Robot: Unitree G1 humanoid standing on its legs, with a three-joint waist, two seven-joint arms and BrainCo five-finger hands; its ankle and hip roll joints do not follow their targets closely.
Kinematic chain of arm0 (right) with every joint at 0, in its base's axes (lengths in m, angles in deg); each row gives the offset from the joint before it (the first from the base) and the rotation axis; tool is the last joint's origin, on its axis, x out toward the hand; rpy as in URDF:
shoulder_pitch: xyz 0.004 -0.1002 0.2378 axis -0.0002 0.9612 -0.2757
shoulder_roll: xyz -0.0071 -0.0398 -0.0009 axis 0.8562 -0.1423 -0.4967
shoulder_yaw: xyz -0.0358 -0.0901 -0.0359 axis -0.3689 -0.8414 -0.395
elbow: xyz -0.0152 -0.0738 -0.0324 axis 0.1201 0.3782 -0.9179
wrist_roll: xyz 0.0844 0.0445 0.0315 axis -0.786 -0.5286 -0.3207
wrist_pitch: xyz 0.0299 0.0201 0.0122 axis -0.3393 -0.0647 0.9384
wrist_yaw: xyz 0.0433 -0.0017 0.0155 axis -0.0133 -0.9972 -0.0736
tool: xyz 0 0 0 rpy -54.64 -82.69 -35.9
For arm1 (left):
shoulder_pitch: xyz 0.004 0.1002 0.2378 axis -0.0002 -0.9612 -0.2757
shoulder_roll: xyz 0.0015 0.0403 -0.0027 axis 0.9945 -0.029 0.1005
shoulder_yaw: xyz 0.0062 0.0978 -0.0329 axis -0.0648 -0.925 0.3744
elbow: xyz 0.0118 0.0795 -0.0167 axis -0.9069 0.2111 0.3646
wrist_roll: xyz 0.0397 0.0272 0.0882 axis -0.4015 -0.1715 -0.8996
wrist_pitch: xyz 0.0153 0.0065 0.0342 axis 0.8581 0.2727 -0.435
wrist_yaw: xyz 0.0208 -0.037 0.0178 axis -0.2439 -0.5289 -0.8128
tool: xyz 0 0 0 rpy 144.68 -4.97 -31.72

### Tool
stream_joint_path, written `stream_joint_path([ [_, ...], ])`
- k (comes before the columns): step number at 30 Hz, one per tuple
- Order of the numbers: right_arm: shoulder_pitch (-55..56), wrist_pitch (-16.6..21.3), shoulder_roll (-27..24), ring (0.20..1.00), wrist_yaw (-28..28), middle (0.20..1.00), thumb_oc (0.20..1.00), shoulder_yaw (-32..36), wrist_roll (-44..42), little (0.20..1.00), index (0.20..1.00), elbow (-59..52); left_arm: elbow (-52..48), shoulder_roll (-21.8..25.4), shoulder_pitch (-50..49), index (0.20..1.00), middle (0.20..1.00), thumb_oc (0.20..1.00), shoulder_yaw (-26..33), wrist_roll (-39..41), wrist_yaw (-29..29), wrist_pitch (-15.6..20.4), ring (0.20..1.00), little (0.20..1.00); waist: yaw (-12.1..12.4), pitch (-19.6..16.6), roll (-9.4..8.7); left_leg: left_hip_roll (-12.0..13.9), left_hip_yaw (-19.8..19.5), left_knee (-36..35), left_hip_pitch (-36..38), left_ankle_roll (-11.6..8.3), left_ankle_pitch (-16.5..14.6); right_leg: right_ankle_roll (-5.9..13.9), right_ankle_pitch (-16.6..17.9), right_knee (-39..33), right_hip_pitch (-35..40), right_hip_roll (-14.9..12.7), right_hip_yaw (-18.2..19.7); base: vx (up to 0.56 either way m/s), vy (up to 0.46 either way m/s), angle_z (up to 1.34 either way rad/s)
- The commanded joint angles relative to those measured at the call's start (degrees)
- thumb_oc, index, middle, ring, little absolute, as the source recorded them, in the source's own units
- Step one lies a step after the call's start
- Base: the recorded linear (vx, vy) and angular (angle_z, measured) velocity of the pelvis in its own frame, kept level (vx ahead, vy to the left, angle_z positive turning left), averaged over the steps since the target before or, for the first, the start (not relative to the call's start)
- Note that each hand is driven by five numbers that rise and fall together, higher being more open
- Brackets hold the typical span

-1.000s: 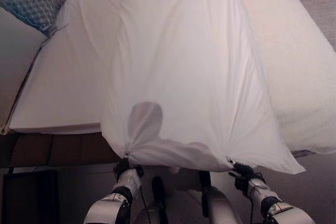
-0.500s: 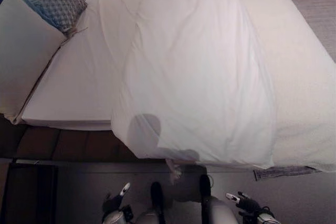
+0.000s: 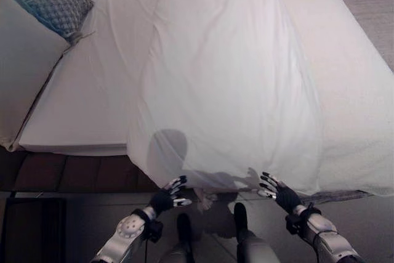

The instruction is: Make the bed

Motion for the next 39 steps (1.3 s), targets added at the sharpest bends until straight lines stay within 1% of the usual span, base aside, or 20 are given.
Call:
stream_joint_path([
  [1,-6.36,-1.87,-0.44,1.0,-6.79,1.0,1.0,-3.67,-5.62,1.0,1.0,-0.22,-0.76,0.91,6.18,1.0,1.0,1.0,-3.2,8.37,-9.87,-3.31,1.0,1.0,-0.18,1.22,-2.69,1.88,-1.37,4.44,-4.87,-1.54,-0.2,7.06,-1.75,5.23,-3.03,-5.19,2.42,-0.11,-0.03,-0.03],
  [2,-9.56,-3.96,-0.51,1.0,-9.52,1.0,1.0,-5.1,-7.99,1.0,1.0,0.88,-0.71,2.03,10.38,1.0,1.0,1.0,-6.46,11.94,-15.22,-6.98,1.0,1.0,-0.3,2.1,-2.65,1.96,-1.49,5.02,-5.63,-1.63,-0.2,6.94,-1.81,6.17,-4.04,-4.91,2.56,-0.14,-0.037,-0.03],
  [3,-11.3,-5.16,-0.48,1.0,-10.97,1.0,1.0,-5.9,-9.88,1.0,1.0,1.21,-0.21,2.55,12.97,1.0,1.0,1.0,-8.15,14.25,-17.7,-9.05,1.0,1.0,-0.36,2.63,-2.57,1.97,-1.53,5.6,-6.39,-1.71,-0.15,6.91,-1.91,6.78,-4.76,-4.75,2.64,-0.12,-0.029,-0.03],
  [4,-13.8,-7.4,-0.58,1.0,-14.32,1.0,1.0,-7.45,-12.38,1.0,1.0,1.64,-0.32,3.59,17.14,1.0,1.0,1.0,-11.73,15.68,-21.76,-11.73,1.0,1.0,-0.5,3.2,-2.41,2.11,-1.49,6.55,-7.64,-1.86,-0.21,6.79,-2.23,7.85,-6.05,-4.54,2.62,-0.1,-0.032,-0.04],
  [6,-17.2,-8.2,0.81,1.0,-15.61,1.0,1.0,-8.6,-14.72,1.0,1.0,3.91,2.08,2.56,21.98,1.0,1.0,1.0,-13.9,16.57,-21.91,-10.83,1.0,1.0,-0.57,4.02,-2.27,2.09,-2.05,7.91,-9.48,-2.1,-0.11,6.58,-2.38,9.2,-7.82,-4.19,2.64,-0.09,-0.044,-0.02],
  [8,-19.59,-8.99,2.64,1.0,-16.29,1.0,1.0,-8.43,-15.95,1.0,1.0,5.49,4.35,0.28,25.69,1.0,1.0,1.0,-13.67,15.73,-20.94,-9.06,1.0,1.0,-0.6,4.49,-2.08,2.19,-2.41,9.15,-11.39,-2.24,-0.11,6.48,-2.45,10.34,-9.81,-4.11,2.53,-0.07,-0.034,-0.01],
  [11,-23.9,-8.98,5.83,1.0,-14.88,1.0,1.0,-7.19,-16.91,1.0,1.0,9.3,9.45,-3.97,29.28,1.0,1.0,1.0,-10.05,13.04,-16.53,-5.55,1.0,1.0,-0.47,5.18,-1.89,2.35,-2.79,11.0,-14.82,-2.23,-0.1,6.37,-2.39,11.98,-13.16,-3.96,2.76,-0.07,-0.024,-0.01],
  [13,-26.59,-8.19,7.56,1.0,-12.87,1.0,1.0,-6.09,-16.76,1.0,1.0,11.39,12.93,-6.88,31.15,1.0,1.0,1.0,-6.37,8.67,-10.63,-2.16,1.0,1.0,-0.19,5.93,-1.86,2.6,-2.95,12.2,-16.91,-2.33,-0.08,6.13,-2.6,13.41,-15.32,-3.84,2.72,-0.07,-0.03,0.02],
  [15,-28.75,-8.17,8.37,1.0,-11.69,1.0,1.0,-5.02,-16.52,1.0,1.0,13.34,16.72,-9.07,32.23,1.0,1.0,1.0,-3.42,5.42,-6.0,-0.86,1.0,1.0,-0.15,6.32,-2.02,2.75,-3.28,13.42,-18.69,-2.34,-0.26,5.86,-2.88,14.57,-17.01,-3.63,2.82,-0.05,-0.037,0.08],
  [16,-32.1,-7.34,8.68,1.0,-9.44,1.0,1.0,-3.94,-16.1,1.0,1.0,16.14,20.0,-10.5,34.66,1.0,1.0,1.0,-1.34,0.97,-0.32,1.46,1.0,1.0,-0.01,7.06,-2.15,3.01,-3.71,15.11,-20.81,-2.45,-0.51,5.53,-3.36,16.27,-19.12,-3.47,2.69,-0.04,-0.033,0.09],
  [17,-32.14,-7.33,8.67,1.0,-9.45,1.0,1.0,-3.94,-16.11,1.0,1.0,16.17,20.03,-10.51,34.7,1.0,1.0,1.0,-1.33,0.97,-0.31,1.47,1.0,1.0,-0.02,7.01,-2.14,3.01,-3.72,15.18,-20.93,-2.46,-0.53,5.52,-3.38,16.33,-19.23,-3.47,2.69,-0.04,-0.032,0.09],
  [19,-34.77,-7.33,8.97,1.0,-8.36,1.0,1.0,-3.21,-16.93,1.0,1.0,18.55,22.61,-10.99,36.31,1.0,1.0,1.0,0.35,-1.6,4.52,3.03,1.0,1.0,0.18,7.66,-2.52,3.24,-4.17,17.43,-23.64,-2.61,-0.99,5.16,-3.95,18.5,-21.62,-3.21,2.6,-0.05,-0.04,0.15],
  [21,-39.7,-6.5,8.33,1.0,-6.57,1.0,1.0,-2.52,-17.43,1.0,1.0,23.0,25.56,-10.35,39.33,1.0,1.0,1.0,0.66,-4.51,8.6,4.87,1.0,1.0,0.4,8.15,-2.91,3.6,-5.04,22.06,-28.1,-2.62,-2.34,4.76,-5.27,23.38,-26.16,-3.06,2.37,-0.06,-0.042,0.09],
  [22,-39.77,-6.49,8.32,1.0,-6.6,1.0,1.0,-2.52,-17.44,1.0,1.0,23.06,25.59,-10.35,39.38,1.0,1.0,1.0,0.67,-4.51,8.6,4.89,1.0,1.0,0.39,8.04,-2.9,3.61,-5.07,22.28,-28.38,-2.62,-2.43,4.75,-5.35,23.56,-26.42,-3.05,2.37,-0.07,-0.048,0.09],
  [23,-42.64,-6.53,8.39,1.0,-6.02,1.0,1.0,-2.16,-18.45,1.0,1.0,25.12,27.57,-10.04,41.37,1.0,1.0,1.0,1.2,-5.64,11.92,5.85,1.0,1.0,0.44,8.18,-3.33,3.85,-5.65,27.24,-32.09,-2.56,-3.92,4.2,-6.54,28.17,-29.8,-2.9,2.33,-0.04,-0.033,0.07],
  [25,-44.1,-6.4,8.0,1.0,-5.4,1.0,1.0,-2.17,-18.88,1.0,1.0,26.87,28.91,-9.87,42.01,1.0,1.0,1.0,1.57,-5.81,13.18,6.12,1.0,1.0,0.58,7.82,-3.25,3.91,-6.25,29.17,-33.72,-2.35,-4.82,4.03,-7.69,30.15,-31.46,-2.73,2.15,-0.03,-0.025,0.07],
  [28,-48.33,-5.47,8.12,1.0,-3.1,1.0,1.0,-0.97,-21.14,1.0,1.0,29.99,30.89,-8.92,44.92,1.0,1.0,1.0,2.54,-5.72,17.62,6.66,1.0,1.0,0.82,7.88,-3.49,4.38,-7.22,36.73,-39.15,-2.14,-7.33,3.55,-9.76,37.31,-36.61,-2.91,1.9,-0.02,-0.015,0.01],
  [29,-50.28,-4.87,7.38,1.0,-1.18,1.0,1.0,0.09,-22.8,1.0,1.0,31.06,32.06,-7.78,46.31,1.0,1.0,1.0,3.03,-5.81,19.2,6.54,1.0,1.0,1.03,8.02,-3.57,4.57,-7.62,40.65,-41.37,-1.88,-9.16,3.3,-11.04,40.46,-38.82,-2.85,2.05,0.0,0.0,0.0],
  [35,-56.2,-4.29,5.21,1.0,2.93,1.0,1.0,-0.82,-20.42,1.0,1.0,36.17,37.59,-3.9,50.87,1.0,1.0,1.0,4.05,-4.68,20.67,5.28,1.0,1.0,0.87,7.58,-3.8,4.39,-7.64,44.76,-46.04,-1.87,-9.9,2.91,-11.67,43.67,-43.01,-3.45,1.85,-0.02,0.002,-0.08],
  [39,-57.69,-4.29,2.38,1.0,4.18,1.0,1.0,-1.4,-18.4,1.0,1.0,37.58,40.1,-0.57,52.05,1.0,1.0,1.0,6.02,-5.72,23.99,4.94,1.0,1.0,0.85,6.78,-3.78,4.3,-7.18,41.96,-46.73,-2.26,-8.42,2.87,-10.7,41.52,-44.01,-3.53,1.86,-0.04,-0.003,-0.02],
])
